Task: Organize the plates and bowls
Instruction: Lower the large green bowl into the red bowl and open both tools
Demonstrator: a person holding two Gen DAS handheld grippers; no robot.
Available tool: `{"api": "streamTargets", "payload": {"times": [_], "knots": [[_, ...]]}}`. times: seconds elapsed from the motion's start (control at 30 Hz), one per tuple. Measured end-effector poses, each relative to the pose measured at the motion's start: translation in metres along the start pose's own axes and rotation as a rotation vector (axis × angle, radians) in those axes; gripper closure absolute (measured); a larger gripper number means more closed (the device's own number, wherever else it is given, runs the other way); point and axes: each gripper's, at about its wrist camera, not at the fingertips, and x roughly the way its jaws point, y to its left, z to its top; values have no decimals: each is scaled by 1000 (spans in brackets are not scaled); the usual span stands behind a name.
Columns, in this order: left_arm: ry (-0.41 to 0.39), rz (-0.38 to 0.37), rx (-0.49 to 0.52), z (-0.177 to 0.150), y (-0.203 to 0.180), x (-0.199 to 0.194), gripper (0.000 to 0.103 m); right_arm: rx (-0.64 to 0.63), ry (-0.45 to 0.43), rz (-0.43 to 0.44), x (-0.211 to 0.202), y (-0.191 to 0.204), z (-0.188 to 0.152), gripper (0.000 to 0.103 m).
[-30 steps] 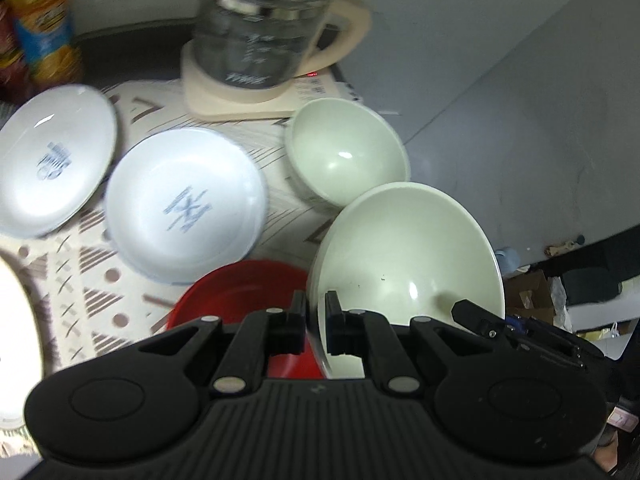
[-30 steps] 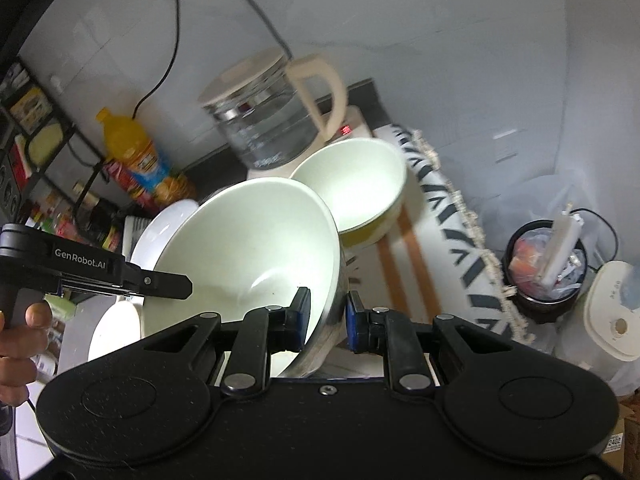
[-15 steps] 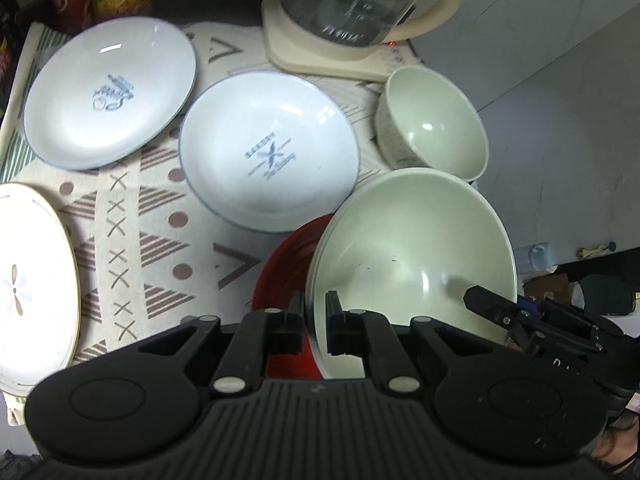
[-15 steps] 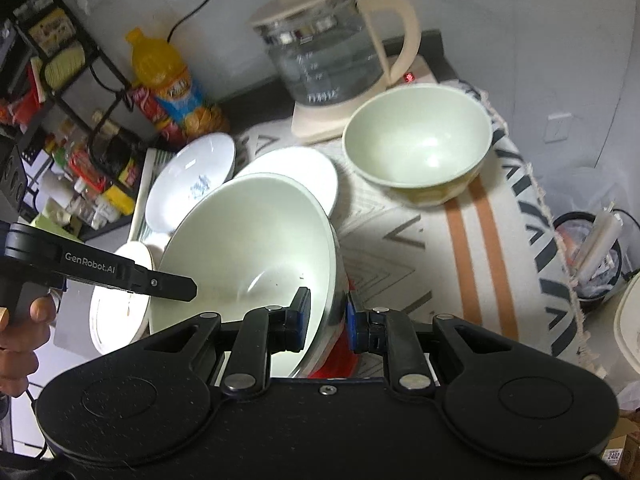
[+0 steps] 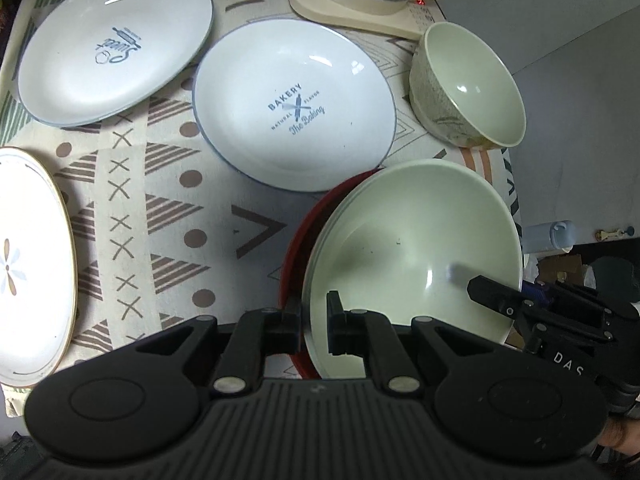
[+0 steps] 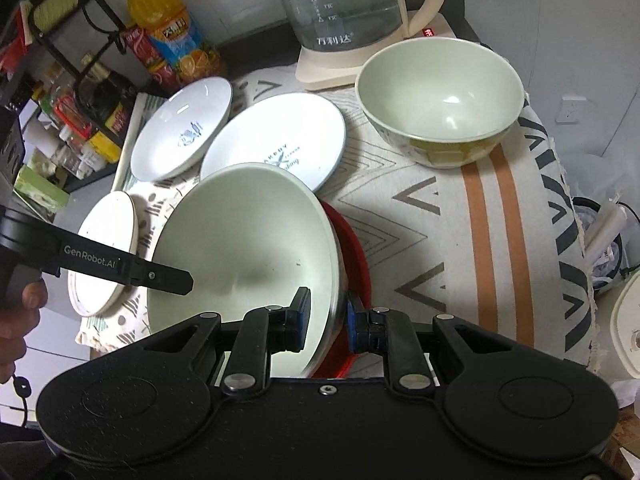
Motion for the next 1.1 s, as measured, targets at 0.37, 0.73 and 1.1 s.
{"api": "streamTargets", "payload": {"times": [0.37,0.73,1.1], "knots": [[-1,-14,-11,5,1,-9,91,91,-29,-5,7,-12,0,96],[-33,-35,-20,2,4,-27,88,92,-31,-10,10,-10,-5,95],[-98,-28,-25,11,2,-45,85,88,-37,10,-6,-9,-1,82]]}}
